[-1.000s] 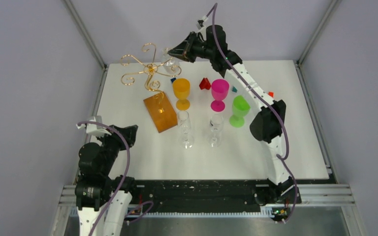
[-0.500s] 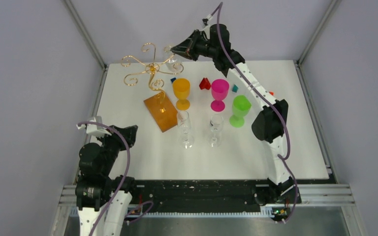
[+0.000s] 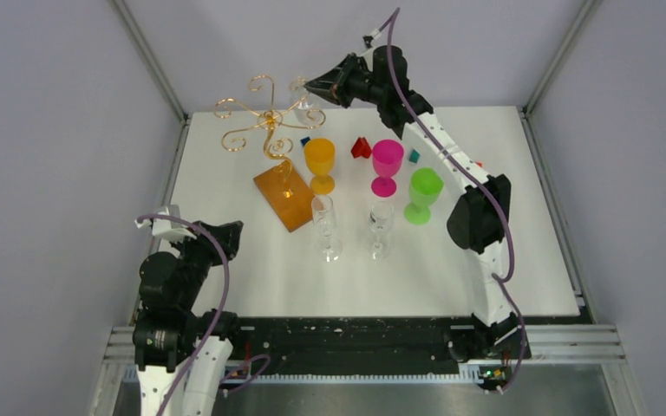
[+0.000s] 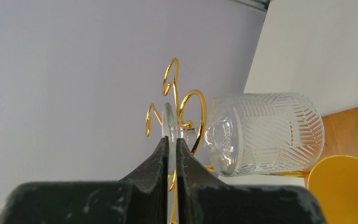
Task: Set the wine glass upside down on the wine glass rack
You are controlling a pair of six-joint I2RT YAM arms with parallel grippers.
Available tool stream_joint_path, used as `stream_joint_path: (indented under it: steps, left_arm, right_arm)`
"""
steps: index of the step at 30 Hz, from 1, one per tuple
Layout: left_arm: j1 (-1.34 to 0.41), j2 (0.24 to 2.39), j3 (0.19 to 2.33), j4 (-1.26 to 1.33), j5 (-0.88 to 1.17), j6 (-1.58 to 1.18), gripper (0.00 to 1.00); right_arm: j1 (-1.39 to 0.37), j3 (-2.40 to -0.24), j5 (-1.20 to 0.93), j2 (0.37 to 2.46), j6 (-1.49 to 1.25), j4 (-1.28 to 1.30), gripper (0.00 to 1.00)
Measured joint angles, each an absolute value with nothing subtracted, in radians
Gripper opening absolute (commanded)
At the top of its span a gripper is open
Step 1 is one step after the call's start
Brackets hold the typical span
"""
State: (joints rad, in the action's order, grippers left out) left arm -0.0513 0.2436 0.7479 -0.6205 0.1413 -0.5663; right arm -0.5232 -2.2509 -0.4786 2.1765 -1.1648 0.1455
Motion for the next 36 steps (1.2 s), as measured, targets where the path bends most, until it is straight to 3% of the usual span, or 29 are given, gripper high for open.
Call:
stream_joint_path:
  steps: [24,36]
  left_arm:
    - [-0.054,0.243,0.748,-0.621,0.137,-0.565,0.41]
    - [-0.056,0.237,0.748,-0.622,0.121,-0.55,0.41]
  right_arm:
    - [-0.498,-2.182,-0.402,2.14,-1.206,0.096,0.0]
    - [-0.497,-2.356,-0.404,2.242,-1.209,0.167,0.0]
